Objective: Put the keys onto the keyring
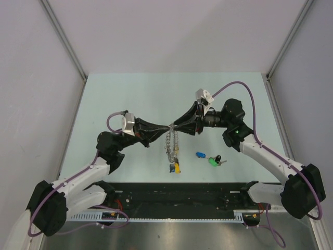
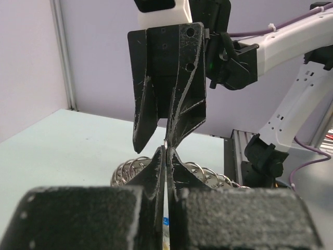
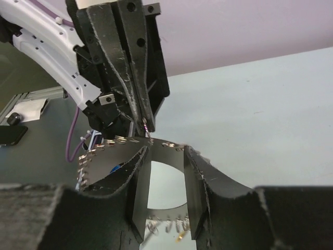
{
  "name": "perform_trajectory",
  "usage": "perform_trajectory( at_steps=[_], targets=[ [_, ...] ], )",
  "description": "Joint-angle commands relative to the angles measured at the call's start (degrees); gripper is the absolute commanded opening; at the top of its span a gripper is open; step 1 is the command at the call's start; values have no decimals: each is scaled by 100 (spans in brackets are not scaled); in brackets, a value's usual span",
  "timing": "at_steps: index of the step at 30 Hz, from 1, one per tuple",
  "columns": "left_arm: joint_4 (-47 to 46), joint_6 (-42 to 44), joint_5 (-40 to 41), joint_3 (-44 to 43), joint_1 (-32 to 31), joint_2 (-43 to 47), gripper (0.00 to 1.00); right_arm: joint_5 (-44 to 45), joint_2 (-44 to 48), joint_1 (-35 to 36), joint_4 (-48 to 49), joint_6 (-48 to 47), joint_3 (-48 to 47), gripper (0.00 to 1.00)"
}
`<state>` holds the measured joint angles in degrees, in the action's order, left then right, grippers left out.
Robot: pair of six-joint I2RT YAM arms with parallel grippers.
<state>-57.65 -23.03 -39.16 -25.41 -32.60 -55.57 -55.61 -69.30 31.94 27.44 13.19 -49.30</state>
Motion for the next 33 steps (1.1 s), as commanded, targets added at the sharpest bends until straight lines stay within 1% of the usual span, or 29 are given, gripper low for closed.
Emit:
perform_trajectory(
  at_steps=[1, 8, 10, 18, 33],
  targets=[
    [-870, -369, -75, -272, 34, -103, 0, -353, -31, 101, 200, -133, -335, 36],
    [-1064, -563, -92, -219, 34, -138, 0, -477, 30, 189, -107, -247, -344, 34],
    [-1091, -589, -101, -219, 34, -129, 0, -468, 48, 189, -142, -291, -352, 30],
    [-1108, -642, -189, -236, 26, -164, 0, -520, 30, 216, 209, -98, -352, 20],
    [-1117, -712, -171, -219, 17, -173, 0, -635, 162, 348, 183, -71, -388, 12]
  ],
)
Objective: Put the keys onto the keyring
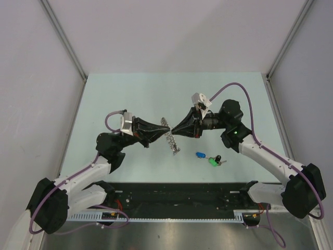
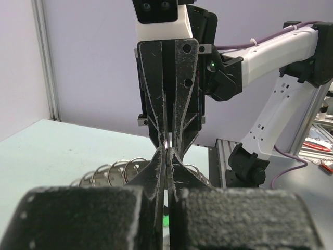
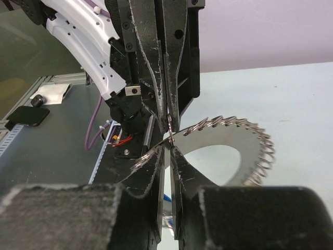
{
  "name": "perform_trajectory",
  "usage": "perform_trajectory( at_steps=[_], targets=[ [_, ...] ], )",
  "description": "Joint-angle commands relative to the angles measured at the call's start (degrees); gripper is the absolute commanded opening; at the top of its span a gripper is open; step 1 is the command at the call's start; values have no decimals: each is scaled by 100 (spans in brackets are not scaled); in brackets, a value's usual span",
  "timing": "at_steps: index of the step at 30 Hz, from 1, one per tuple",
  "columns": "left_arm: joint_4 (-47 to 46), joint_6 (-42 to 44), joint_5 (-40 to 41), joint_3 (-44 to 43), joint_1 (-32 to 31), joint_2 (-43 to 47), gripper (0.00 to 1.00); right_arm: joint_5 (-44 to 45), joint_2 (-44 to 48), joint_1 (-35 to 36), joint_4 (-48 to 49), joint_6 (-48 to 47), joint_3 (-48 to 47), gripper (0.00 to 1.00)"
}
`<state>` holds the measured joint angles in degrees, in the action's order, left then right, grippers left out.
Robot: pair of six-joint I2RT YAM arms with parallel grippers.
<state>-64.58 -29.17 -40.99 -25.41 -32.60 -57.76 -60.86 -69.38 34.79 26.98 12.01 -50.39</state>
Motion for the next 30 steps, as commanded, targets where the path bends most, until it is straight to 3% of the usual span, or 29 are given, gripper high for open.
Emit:
perform_trajectory(
  at_steps=[1, 9, 16, 23, 30],
  targets=[
    [-424, -98, 4, -219, 26, 37, 0, -102, 188, 72, 229, 38, -296, 11],
    [-407, -124, -75, -236, 26, 1, 0, -93, 233, 72, 378, 161, -287, 9],
    [-433, -150, -76, -193, 26, 36, 0, -93, 259, 107, 299, 126, -287, 13],
    [-565, -273, -119, -175, 17, 54, 0, -84, 188, 169, 246, 82, -287, 5],
    [-644, -309, -58, -114, 17, 54, 0, 188, 250, 125, 36, -84, -278, 10]
  ],
)
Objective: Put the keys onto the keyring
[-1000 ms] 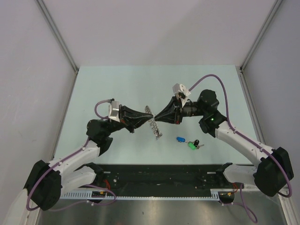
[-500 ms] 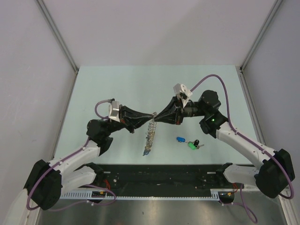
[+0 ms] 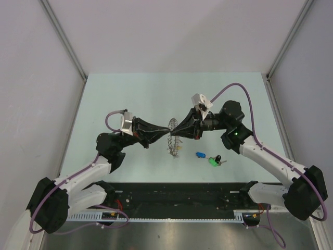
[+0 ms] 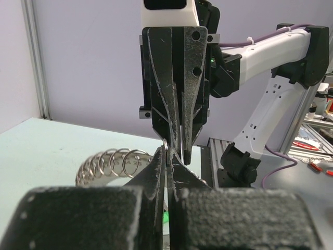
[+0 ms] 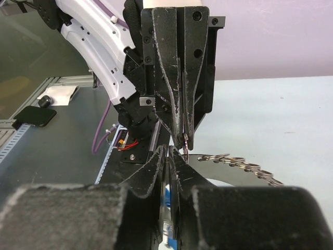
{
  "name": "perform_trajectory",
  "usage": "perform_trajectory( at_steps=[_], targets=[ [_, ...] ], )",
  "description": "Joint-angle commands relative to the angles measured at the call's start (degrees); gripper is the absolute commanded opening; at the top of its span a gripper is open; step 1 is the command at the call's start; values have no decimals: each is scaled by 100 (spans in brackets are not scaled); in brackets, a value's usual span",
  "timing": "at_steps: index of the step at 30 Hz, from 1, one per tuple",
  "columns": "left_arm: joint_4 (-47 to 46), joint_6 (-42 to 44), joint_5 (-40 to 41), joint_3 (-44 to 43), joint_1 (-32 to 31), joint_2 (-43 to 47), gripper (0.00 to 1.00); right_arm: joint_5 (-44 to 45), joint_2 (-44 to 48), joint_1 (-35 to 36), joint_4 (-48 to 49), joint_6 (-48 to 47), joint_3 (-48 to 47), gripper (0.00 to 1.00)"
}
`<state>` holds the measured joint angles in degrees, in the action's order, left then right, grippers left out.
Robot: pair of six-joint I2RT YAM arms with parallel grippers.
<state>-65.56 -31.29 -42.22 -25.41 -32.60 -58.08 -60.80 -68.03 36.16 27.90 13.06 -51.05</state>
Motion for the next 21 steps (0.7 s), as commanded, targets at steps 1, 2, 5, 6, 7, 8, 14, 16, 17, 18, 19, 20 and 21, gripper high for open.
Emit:
perform_trajectory(
  at_steps=[1, 2, 5, 6, 7, 8, 14, 16, 17, 18, 19, 20, 21],
  targets=[
    [-546, -79, 91, -105, 17, 78, 0, 252, 141, -30, -213, -242, -221, 11],
    [-511, -36, 117, -96, 8, 87, 0, 305, 202, -39, -319, -303, -221, 13],
    [-510, 0, 231, -8, 17, 61, 0, 472, 316, -100, -750, -558, -221, 17],
    [-545, -9, 249, 9, 17, 43, 0, 559, 386, -118, -864, -689, -221, 17],
    [-572, -9, 240, 18, 17, 25, 0, 612, 430, -118, -1100, -769, -221, 18],
    [-598, -35, 240, 45, 17, 17, 0, 656, 466, -118, -1207, -831, -221, 18],
    [-827, -149, 117, 80, 17, -71, 0, 806, 501, -109, -1472, -972, -221, 24],
    [-871, -184, 82, 80, 17, -89, 0, 832, 475, -92, -1384, -946, -221, 25],
    [-906, -211, 47, 80, 17, -98, 0, 824, 457, -83, -1332, -928, -221, 25],
    [-906, -211, 38, 80, 8, -124, 0, 798, 457, -83, -1227, -902, -221, 25],
    [-915, -220, 38, 71, 17, -133, 1, 762, 422, -74, -1165, -867, -221, 25],
    [-923, -229, 29, 71, 17, -142, 0, 693, 405, -66, -1094, -814, -213, 25],
    [-932, -229, 29, 71, 17, -150, 0, 648, 378, -48, -972, -770, -221, 25]
  ],
)
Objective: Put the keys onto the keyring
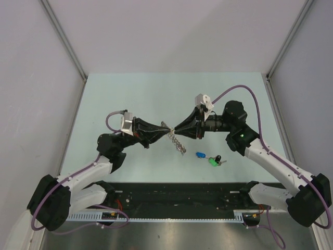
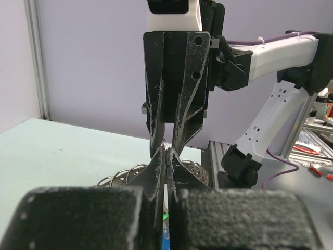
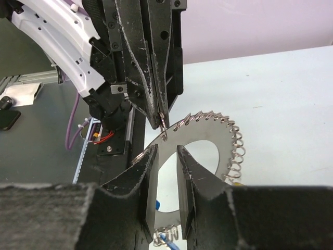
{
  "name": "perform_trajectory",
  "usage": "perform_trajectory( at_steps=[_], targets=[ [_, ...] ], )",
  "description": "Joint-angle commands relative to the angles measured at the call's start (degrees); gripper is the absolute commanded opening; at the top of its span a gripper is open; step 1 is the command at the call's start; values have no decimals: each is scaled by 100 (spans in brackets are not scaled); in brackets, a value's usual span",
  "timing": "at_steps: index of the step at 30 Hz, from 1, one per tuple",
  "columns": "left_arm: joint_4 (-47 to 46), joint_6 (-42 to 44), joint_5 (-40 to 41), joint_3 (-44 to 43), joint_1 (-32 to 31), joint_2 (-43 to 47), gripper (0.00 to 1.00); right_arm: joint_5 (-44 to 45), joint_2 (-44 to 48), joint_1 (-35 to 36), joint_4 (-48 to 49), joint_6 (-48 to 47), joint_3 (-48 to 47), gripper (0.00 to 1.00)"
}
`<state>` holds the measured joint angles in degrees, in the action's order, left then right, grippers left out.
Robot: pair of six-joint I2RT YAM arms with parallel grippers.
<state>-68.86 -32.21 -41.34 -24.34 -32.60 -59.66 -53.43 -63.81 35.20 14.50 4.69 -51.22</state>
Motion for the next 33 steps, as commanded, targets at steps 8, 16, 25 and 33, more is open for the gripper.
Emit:
perform_trajectory(
  at_steps=[8, 16, 25, 33],
  targets=[
    [-734, -242, -146, -89, 17, -99, 0, -255, -158, 110, 562, 138, -204, 25],
    [-831, -313, -225, -71, 8, -143, 0, -326, -219, 127, 694, 190, -204, 10],
    [37, 370, -6, -1, 26, 129, 13, -265, -237, 145, 484, -3, -204, 0],
    [4461, 1962, 1730, -571, 26, 1491, 50, 95, -702, 180, -289, -880, -423, 0]
  ],
)
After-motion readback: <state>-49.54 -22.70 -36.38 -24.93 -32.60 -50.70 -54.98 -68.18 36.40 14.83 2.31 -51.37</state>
